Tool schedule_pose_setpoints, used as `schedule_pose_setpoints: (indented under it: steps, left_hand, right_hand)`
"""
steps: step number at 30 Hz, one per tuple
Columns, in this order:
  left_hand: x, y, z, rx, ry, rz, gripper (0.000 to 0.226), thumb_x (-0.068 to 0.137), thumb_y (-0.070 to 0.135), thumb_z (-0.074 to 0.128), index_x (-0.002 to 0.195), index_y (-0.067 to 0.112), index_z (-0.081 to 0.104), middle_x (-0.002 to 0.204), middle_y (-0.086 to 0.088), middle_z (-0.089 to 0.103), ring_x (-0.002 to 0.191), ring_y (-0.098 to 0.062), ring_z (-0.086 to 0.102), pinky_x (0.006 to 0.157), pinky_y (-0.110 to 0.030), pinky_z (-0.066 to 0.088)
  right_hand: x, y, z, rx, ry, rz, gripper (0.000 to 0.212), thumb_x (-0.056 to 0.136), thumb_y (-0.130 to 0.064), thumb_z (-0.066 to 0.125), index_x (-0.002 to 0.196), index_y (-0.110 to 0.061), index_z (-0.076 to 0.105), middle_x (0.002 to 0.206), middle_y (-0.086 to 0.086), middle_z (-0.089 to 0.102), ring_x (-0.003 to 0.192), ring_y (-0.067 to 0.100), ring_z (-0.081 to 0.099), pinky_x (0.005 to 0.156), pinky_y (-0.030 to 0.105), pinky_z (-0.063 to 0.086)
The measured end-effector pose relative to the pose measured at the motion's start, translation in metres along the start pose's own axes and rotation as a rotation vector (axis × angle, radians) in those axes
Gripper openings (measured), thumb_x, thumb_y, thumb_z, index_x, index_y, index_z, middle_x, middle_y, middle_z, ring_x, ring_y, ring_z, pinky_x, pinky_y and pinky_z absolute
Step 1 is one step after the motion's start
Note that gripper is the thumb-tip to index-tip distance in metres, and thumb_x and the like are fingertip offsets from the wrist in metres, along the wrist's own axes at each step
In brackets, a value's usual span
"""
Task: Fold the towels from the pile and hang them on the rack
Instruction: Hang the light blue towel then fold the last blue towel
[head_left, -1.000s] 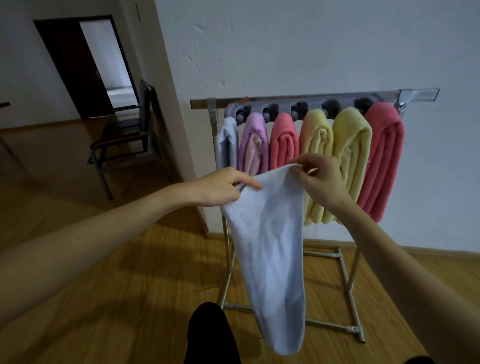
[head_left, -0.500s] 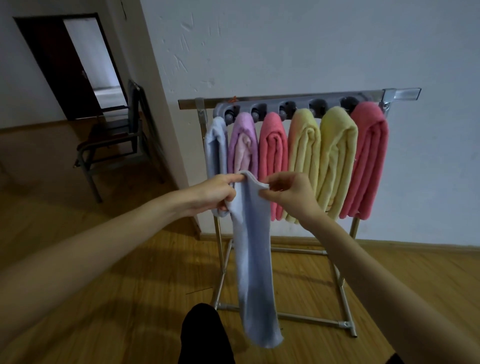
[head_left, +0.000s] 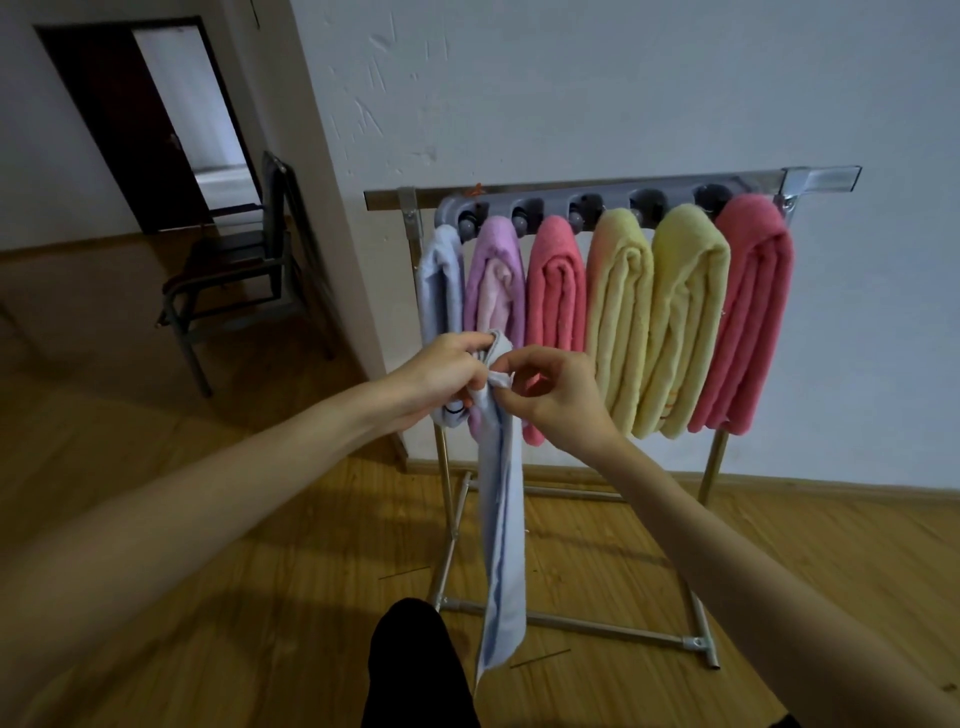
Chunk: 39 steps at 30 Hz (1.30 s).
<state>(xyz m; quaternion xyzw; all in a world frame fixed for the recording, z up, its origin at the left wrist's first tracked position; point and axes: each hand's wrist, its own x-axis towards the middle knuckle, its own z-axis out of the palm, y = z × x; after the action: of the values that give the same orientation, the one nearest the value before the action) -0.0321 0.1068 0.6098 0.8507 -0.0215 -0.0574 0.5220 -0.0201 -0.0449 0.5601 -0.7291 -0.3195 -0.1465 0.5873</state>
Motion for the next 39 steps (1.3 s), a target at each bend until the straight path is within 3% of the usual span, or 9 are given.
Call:
schedule_pose_setpoints:
  steps: [6, 8, 13, 19, 23, 27, 31, 34, 39]
  left_hand:
    - [-0.001, 0.004, -0.004, -0.126, -0.024, -0.032, 0.045, 0.074, -0.015, 0.04, 0.114, -0.003, 0.057, 0.113, -0.03, 0.056, 0.089, -0.031, 0.056, 0.059, -0.029, 0.047]
    - [0.0, 0.008, -0.007, -0.143, -0.049, -0.027, 0.039, 0.075, -0.014, 0.041, 0.105, 0.008, 0.053, 0.101, -0.025, 0.052, 0.085, -0.028, 0.054, 0.058, -0.027, 0.043]
    - [0.003, 0.012, -0.012, -0.201, -0.081, -0.043, 0.036, 0.073, -0.011, 0.045, 0.102, 0.01, 0.049, 0.098, -0.012, 0.045, 0.084, -0.028, 0.047, 0.052, -0.022, 0.045]
    - [-0.004, 0.023, -0.011, -0.112, -0.065, -0.01, 0.015, 0.078, -0.011, 0.048, 0.082, 0.002, 0.053, 0.091, -0.017, 0.049, 0.077, -0.022, 0.053, 0.057, -0.023, 0.047]
    - [-0.01, 0.02, -0.019, 0.037, 0.018, 0.022, 0.012, 0.085, -0.003, 0.051, 0.09, -0.001, 0.062, 0.087, -0.019, 0.058, 0.077, -0.022, 0.057, 0.059, -0.024, 0.046]
    - [-0.008, -0.002, -0.032, 0.378, 0.161, 0.26, 0.024, 0.087, 0.004, 0.054, 0.106, 0.012, 0.065, 0.102, -0.008, 0.061, 0.088, -0.017, 0.057, 0.072, -0.028, 0.046]
    - [-0.002, -0.024, -0.041, 0.262, 0.231, 0.463, 0.043, 0.076, 0.007, 0.069, 0.115, 0.017, 0.055, 0.113, -0.011, 0.052, 0.1, -0.016, 0.058, 0.078, -0.025, 0.05]
    - [0.001, -0.024, -0.041, 0.022, 0.2, 0.4, 0.06, 0.077, 0.008, 0.076, 0.129, 0.013, 0.047, 0.118, -0.011, 0.055, 0.106, -0.016, 0.06, 0.088, -0.028, 0.054]
    - [0.006, -0.017, -0.033, 0.02, 0.132, 0.399, 0.026, 0.082, 0.013, 0.071, 0.108, 0.011, 0.067, 0.098, -0.001, 0.07, 0.091, -0.005, 0.066, 0.077, -0.017, 0.052]
  right_hand:
    - [-0.001, 0.002, 0.002, 0.044, -0.054, -0.012, 0.024, 0.076, 0.008, 0.069, 0.094, -0.007, 0.069, 0.085, -0.003, 0.066, 0.069, -0.001, 0.061, 0.062, 0.011, 0.046]
    - [-0.001, 0.003, 0.0, 0.041, -0.082, -0.027, 0.032, 0.074, 0.009, 0.069, 0.099, -0.011, 0.068, 0.089, -0.002, 0.064, 0.073, 0.001, 0.062, 0.063, 0.011, 0.046]
    - [-0.003, 0.01, 0.0, -0.043, -0.113, -0.07, 0.052, 0.069, -0.01, 0.079, 0.117, -0.011, 0.06, 0.1, 0.007, 0.062, 0.088, 0.017, 0.062, 0.07, 0.032, 0.057]
    - [-0.007, 0.009, 0.006, -0.052, -0.098, -0.097, 0.043, 0.079, -0.001, 0.069, 0.116, -0.011, 0.05, 0.086, 0.001, 0.058, 0.079, 0.019, 0.061, 0.071, 0.035, 0.055]
    - [0.0, 0.006, -0.001, 0.005, -0.064, -0.114, 0.029, 0.083, 0.003, 0.062, 0.107, -0.011, 0.056, 0.081, 0.006, 0.061, 0.075, 0.018, 0.062, 0.067, 0.03, 0.054]
    - [0.01, 0.008, -0.009, 0.071, -0.037, -0.041, 0.024, 0.083, -0.003, 0.063, 0.104, -0.014, 0.06, 0.089, 0.011, 0.066, 0.081, 0.017, 0.063, 0.07, 0.031, 0.052]
    - [0.017, 0.008, -0.015, 0.141, -0.051, 0.028, 0.024, 0.086, 0.006, 0.059, 0.107, -0.003, 0.063, 0.094, 0.008, 0.068, 0.089, 0.013, 0.065, 0.079, 0.026, 0.051]
    - [0.019, 0.003, -0.02, 0.183, -0.076, 0.045, 0.024, 0.087, 0.008, 0.056, 0.106, -0.005, 0.064, 0.093, 0.004, 0.069, 0.09, 0.01, 0.066, 0.078, 0.021, 0.049]
    - [0.02, -0.002, -0.028, 0.159, -0.092, 0.077, 0.023, 0.089, 0.007, 0.053, 0.106, -0.004, 0.065, 0.095, 0.006, 0.07, 0.093, 0.013, 0.067, 0.08, 0.024, 0.052]
